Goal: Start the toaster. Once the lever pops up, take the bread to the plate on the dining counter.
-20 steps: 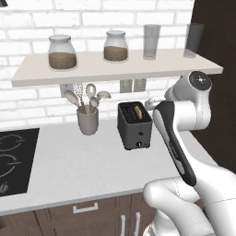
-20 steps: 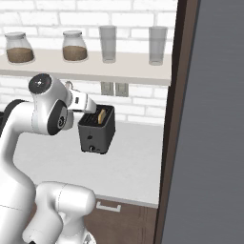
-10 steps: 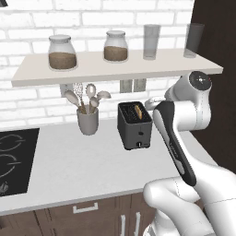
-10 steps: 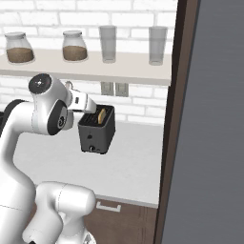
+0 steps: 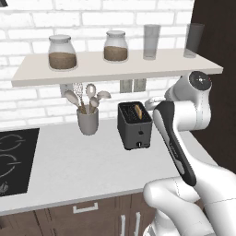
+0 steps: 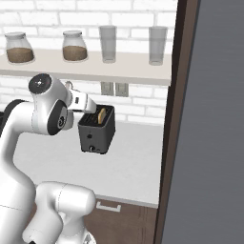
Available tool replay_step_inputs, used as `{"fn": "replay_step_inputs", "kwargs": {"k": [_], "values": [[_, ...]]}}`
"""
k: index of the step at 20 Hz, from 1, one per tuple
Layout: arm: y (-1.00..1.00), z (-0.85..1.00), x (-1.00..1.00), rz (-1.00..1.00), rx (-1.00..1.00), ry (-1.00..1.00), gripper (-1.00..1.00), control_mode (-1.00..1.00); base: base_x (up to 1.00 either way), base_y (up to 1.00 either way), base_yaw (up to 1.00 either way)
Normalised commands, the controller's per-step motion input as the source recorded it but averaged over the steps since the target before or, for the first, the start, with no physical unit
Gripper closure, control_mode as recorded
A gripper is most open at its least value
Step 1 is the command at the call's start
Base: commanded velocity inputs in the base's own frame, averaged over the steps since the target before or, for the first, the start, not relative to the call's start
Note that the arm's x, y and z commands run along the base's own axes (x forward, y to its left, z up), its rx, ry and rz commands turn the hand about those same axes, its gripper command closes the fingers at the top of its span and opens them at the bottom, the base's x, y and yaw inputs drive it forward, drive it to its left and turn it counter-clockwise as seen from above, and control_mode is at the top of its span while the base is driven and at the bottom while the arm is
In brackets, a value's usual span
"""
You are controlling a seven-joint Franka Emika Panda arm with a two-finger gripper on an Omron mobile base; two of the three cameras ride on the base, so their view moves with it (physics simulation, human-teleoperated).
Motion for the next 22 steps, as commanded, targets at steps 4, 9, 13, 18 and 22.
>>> {"fn": "replay_step_inputs", "kwargs": {"k": [4,9,13,18,22], "values": [[0.0,0.0,0.0,0.0,0.0,0.0,-1.0,-1.0,0.0,0.0,0.0],[0.0,0.0,0.0,0.0,0.0,0.0,-1.0,-1.0,0.0,0.0,0.0],[0.0,0.0,0.0,0.0,0.0,0.0,-1.0,-1.0,0.0,0.0,0.0],[0.0,0.0,0.0,0.0,0.0,0.0,-1.0,-1.0,0.0,0.0,0.0],[0.0,0.0,0.0,0.0,0.0,0.0,-1.0,-1.0,0.0,0.0,0.0]]}}
